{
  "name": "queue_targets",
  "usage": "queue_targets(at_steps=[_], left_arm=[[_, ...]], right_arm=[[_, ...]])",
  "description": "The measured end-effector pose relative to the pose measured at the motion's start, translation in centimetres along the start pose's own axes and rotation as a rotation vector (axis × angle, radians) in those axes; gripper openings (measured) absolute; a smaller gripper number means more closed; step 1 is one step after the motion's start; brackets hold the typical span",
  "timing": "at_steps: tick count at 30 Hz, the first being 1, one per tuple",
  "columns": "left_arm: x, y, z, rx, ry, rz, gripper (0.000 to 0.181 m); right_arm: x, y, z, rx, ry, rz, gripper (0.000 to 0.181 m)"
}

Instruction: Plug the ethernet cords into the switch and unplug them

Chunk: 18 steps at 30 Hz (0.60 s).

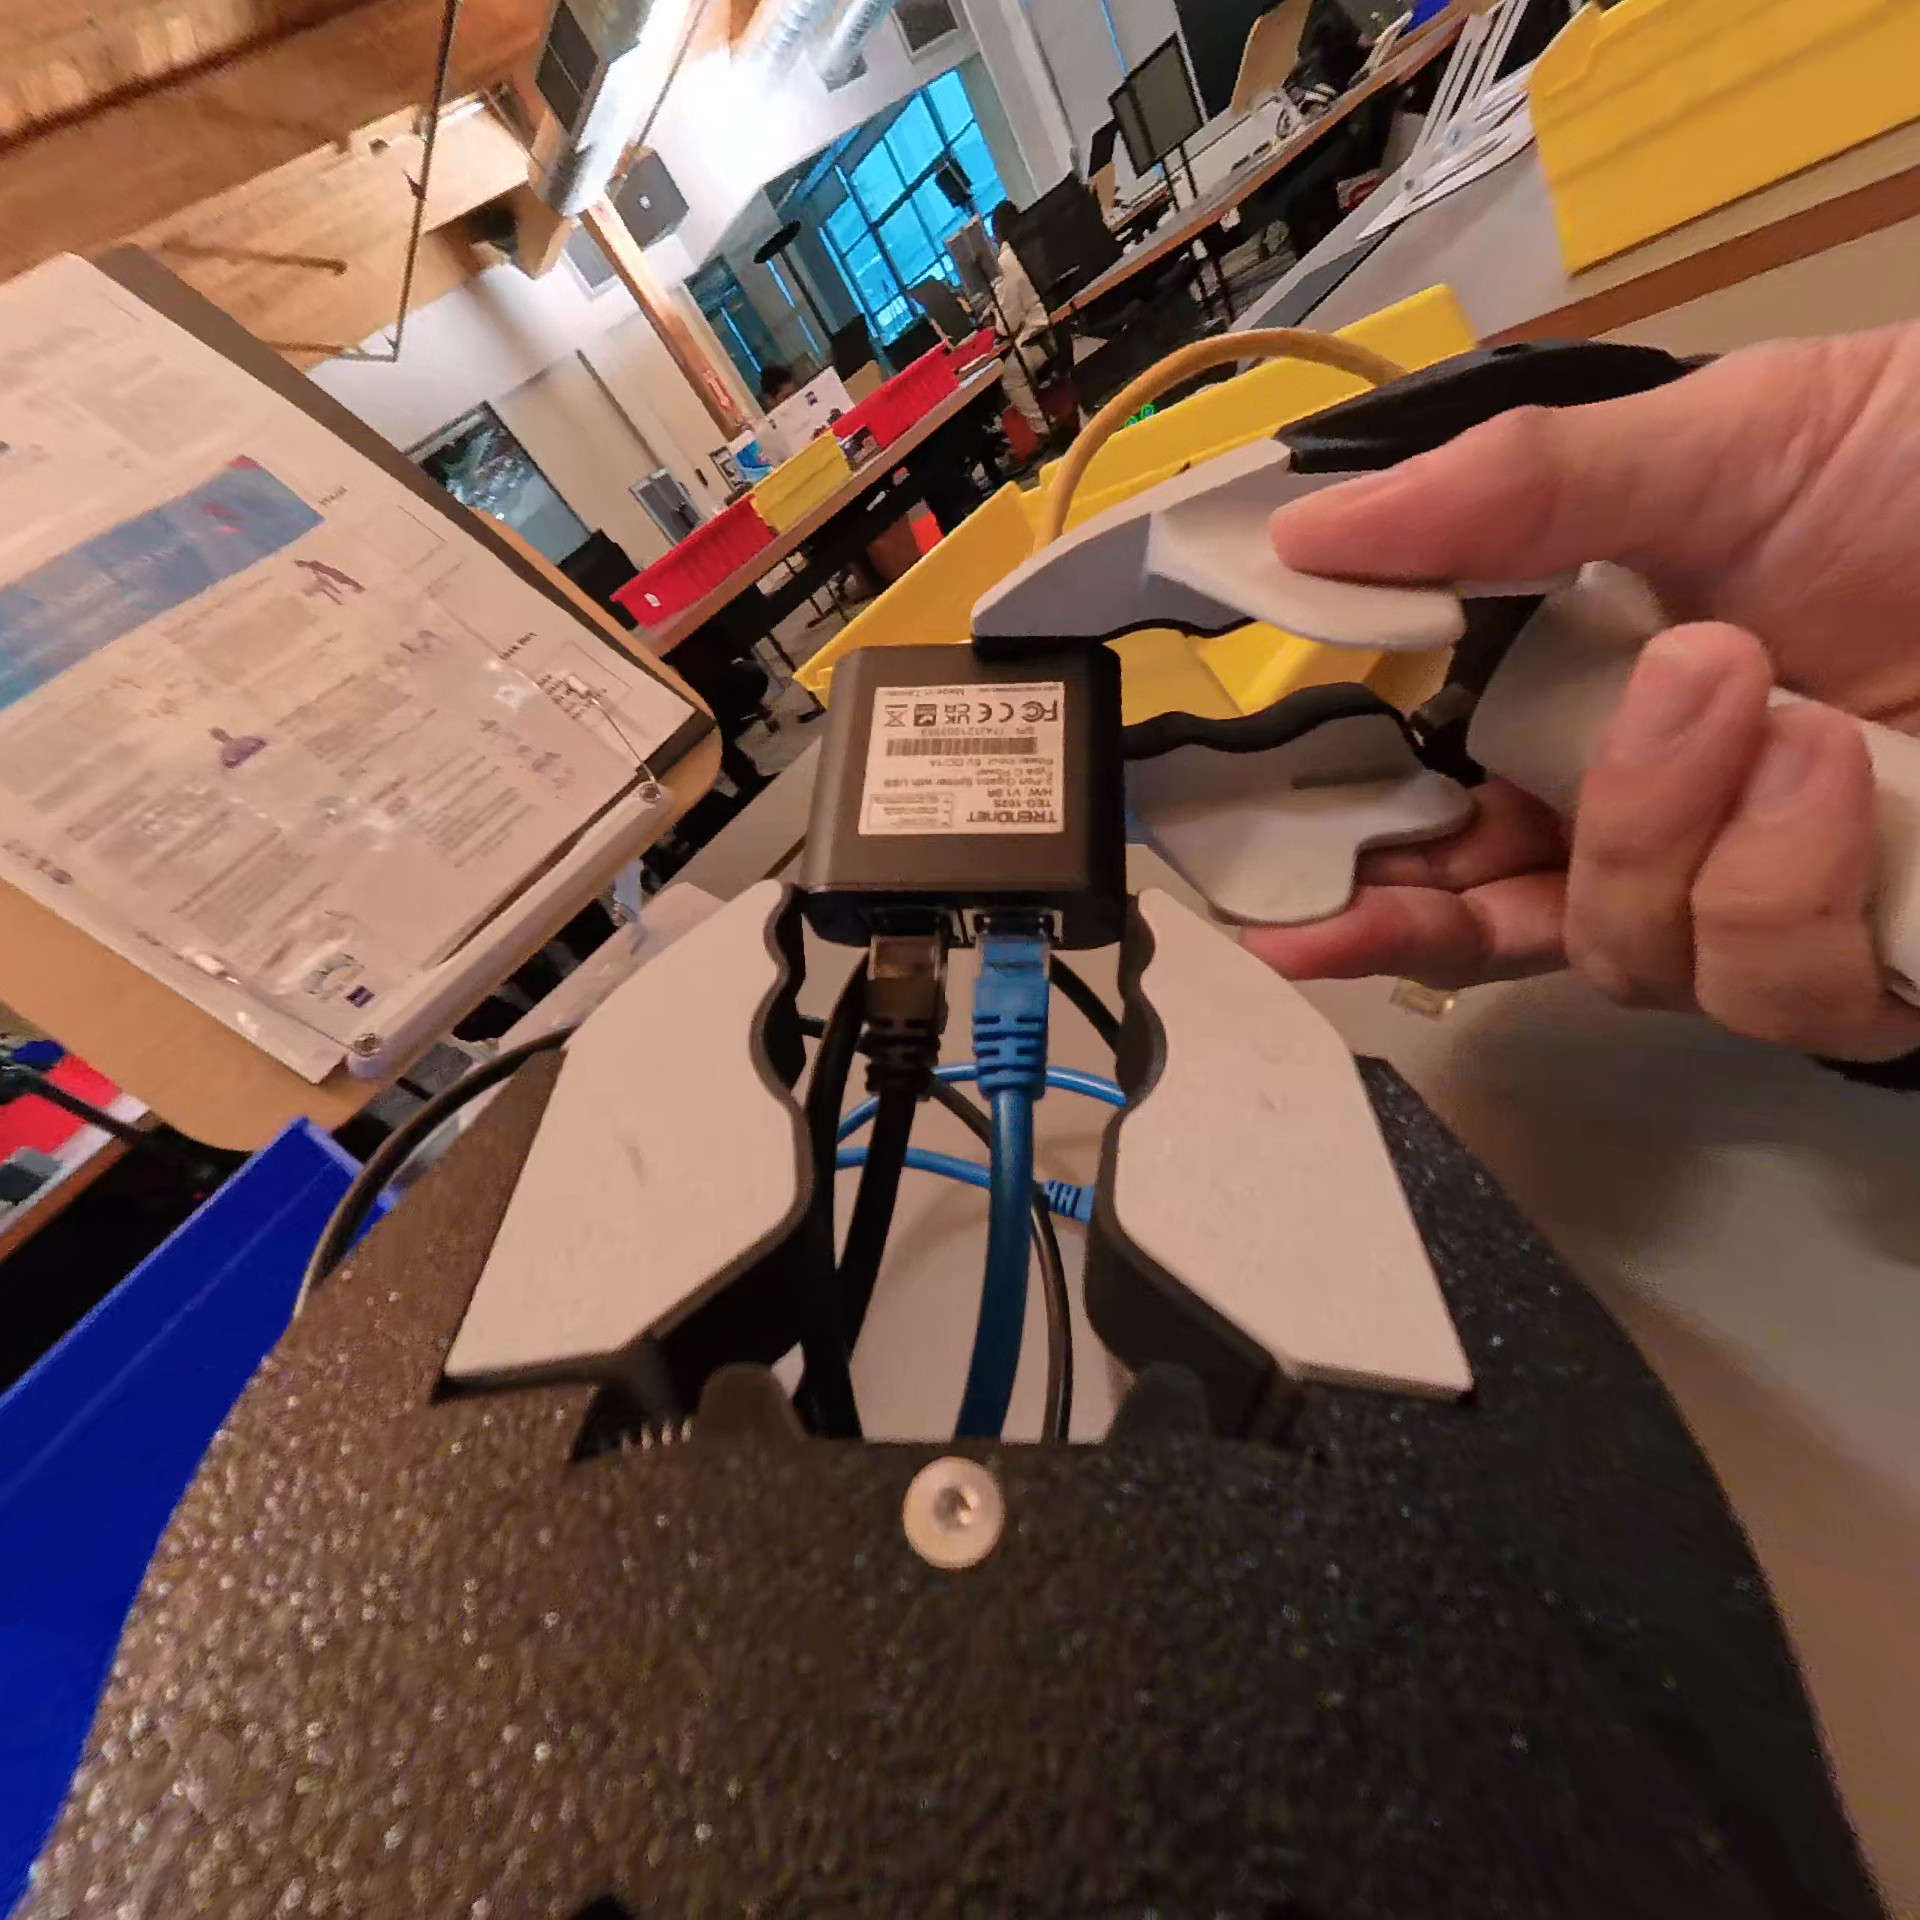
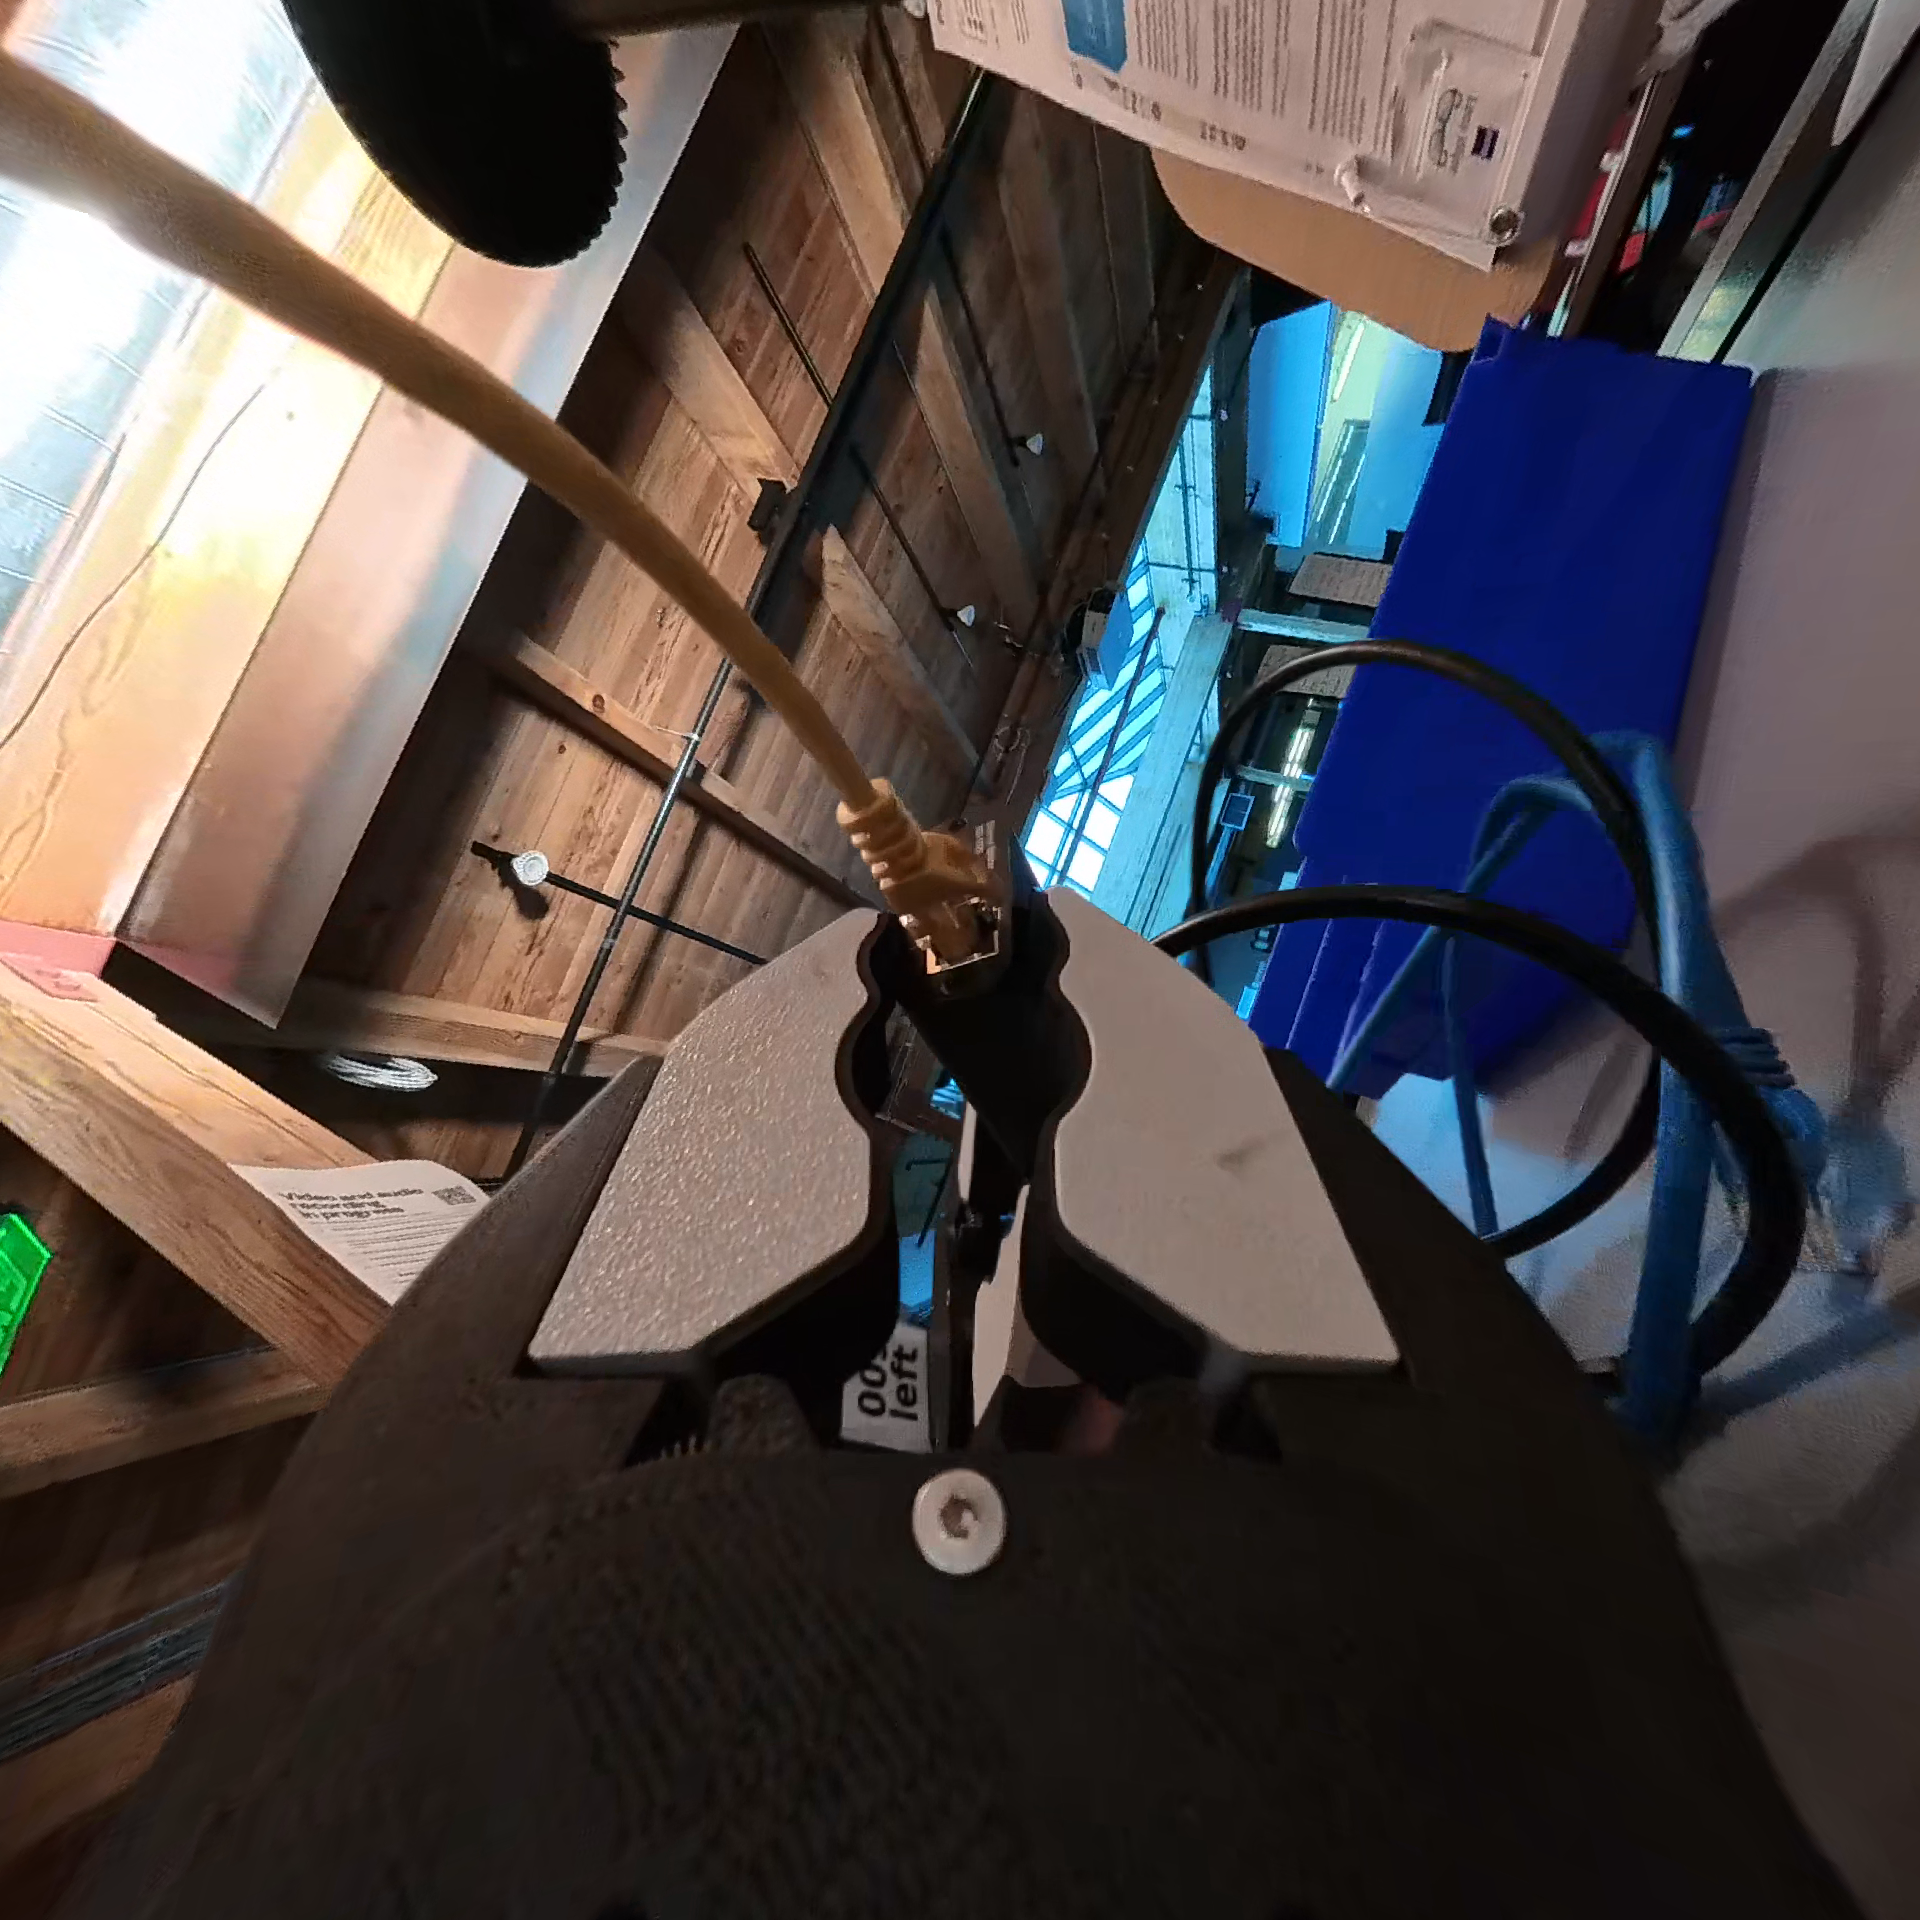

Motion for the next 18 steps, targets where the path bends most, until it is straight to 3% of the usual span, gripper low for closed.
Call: queue_targets(at_steps=[8, 18], left_arm=[[0.6, -1.3, 0.1, 0.089, -0.129, 0.039, 0.054], [0.2, -2.2, 0.3, 0.031, -0.018, 0.067, 0.055]], right_arm=[[0.9, -0.2, 0.4, -0.018, 0.076, 0.02, 0.025], [1.9, -0.2, 0.2, -0.058, 0.114, 0.04, 0.024]])
Point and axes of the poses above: each gripper's, where its closed fingertips meet, y out along the fingers, x out of its underside, z = x × y across the jaws, the point moved 8 cm from there along -y, back along the fingers, and after that the axes turned 4 degrees about z, right-handed, at the moved point
